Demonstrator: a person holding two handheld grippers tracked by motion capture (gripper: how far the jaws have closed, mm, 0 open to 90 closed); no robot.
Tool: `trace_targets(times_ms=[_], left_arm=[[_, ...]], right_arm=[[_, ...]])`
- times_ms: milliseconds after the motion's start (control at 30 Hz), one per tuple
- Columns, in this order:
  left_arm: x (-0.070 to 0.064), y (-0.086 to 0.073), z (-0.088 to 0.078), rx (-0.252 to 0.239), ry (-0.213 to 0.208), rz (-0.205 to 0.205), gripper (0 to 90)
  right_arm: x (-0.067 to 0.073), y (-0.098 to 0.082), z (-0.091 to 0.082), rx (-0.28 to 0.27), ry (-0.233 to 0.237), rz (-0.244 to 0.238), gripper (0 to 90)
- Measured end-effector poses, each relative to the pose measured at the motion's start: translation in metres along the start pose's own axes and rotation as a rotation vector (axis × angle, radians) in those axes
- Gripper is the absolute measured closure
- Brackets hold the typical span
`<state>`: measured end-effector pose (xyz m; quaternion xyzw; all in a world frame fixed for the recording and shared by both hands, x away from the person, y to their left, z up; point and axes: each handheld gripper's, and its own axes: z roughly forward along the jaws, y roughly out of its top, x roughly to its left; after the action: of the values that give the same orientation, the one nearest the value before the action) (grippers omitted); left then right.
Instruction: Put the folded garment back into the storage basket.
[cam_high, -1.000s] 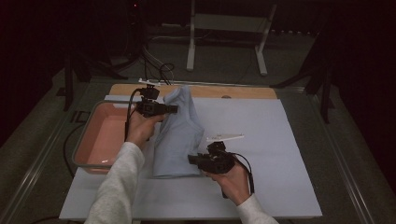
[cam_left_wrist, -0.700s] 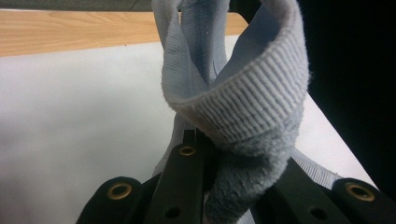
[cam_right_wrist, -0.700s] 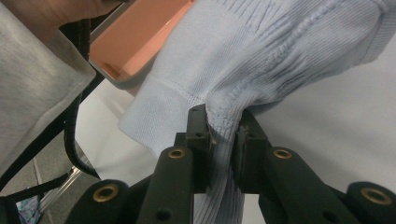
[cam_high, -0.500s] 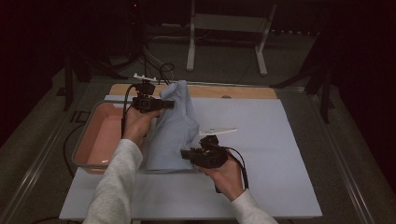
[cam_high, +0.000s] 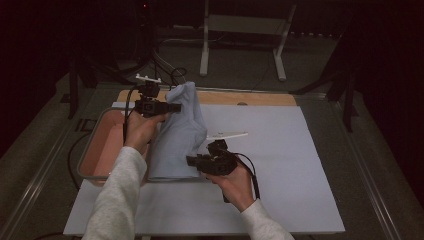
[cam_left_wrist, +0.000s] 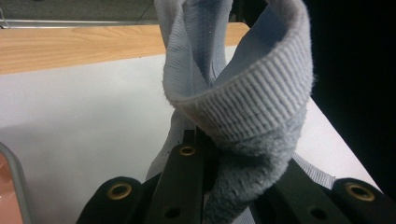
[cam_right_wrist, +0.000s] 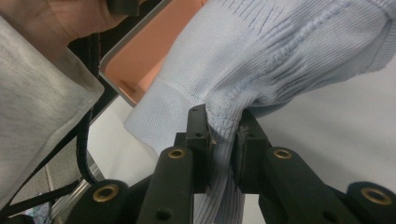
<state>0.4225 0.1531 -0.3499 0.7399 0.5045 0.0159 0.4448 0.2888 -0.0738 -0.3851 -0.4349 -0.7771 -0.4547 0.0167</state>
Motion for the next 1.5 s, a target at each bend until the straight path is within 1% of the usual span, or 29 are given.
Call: trace_targets(times_ms=[167, 267, 733, 833, 1133, 1200, 1500], left_arm=[[0.001, 0.003, -0.004, -0.007, 0.000, 0.001, 87.0], [0.001, 0.005, -0.006, -0.007, 0.002, 0.009, 87.0], [0.008, 0.009, -0.011, -0.026, 0.006, -0.010, 87.0], [0.009, 0.009, -0.013, -0.027, 0.018, -0.006, 87.0], [0.014, 0.009, -0.021, -0.040, 0.037, -0.003, 87.0], [0.015, 0.010, -0.022, -0.039, 0.040, 0.002, 87.0], [0.019, 0.011, -0.027, -0.052, 0.053, 0.000, 87.0]], right_arm=[[0.007, 0.006, 0.003, -0.006, 0.011, -0.013, 79.4], [0.010, 0.009, 0.005, -0.010, 0.015, -0.015, 79.4], [0.023, 0.020, 0.016, -0.015, 0.032, -0.031, 79.3], [0.027, 0.024, 0.019, -0.013, 0.029, -0.040, 79.3], [0.033, 0.029, 0.027, -0.023, 0.039, -0.046, 79.3], [0.036, 0.031, 0.029, -0.021, 0.035, -0.055, 79.3], [0.042, 0.037, 0.040, -0.020, 0.036, -0.071, 79.3]])
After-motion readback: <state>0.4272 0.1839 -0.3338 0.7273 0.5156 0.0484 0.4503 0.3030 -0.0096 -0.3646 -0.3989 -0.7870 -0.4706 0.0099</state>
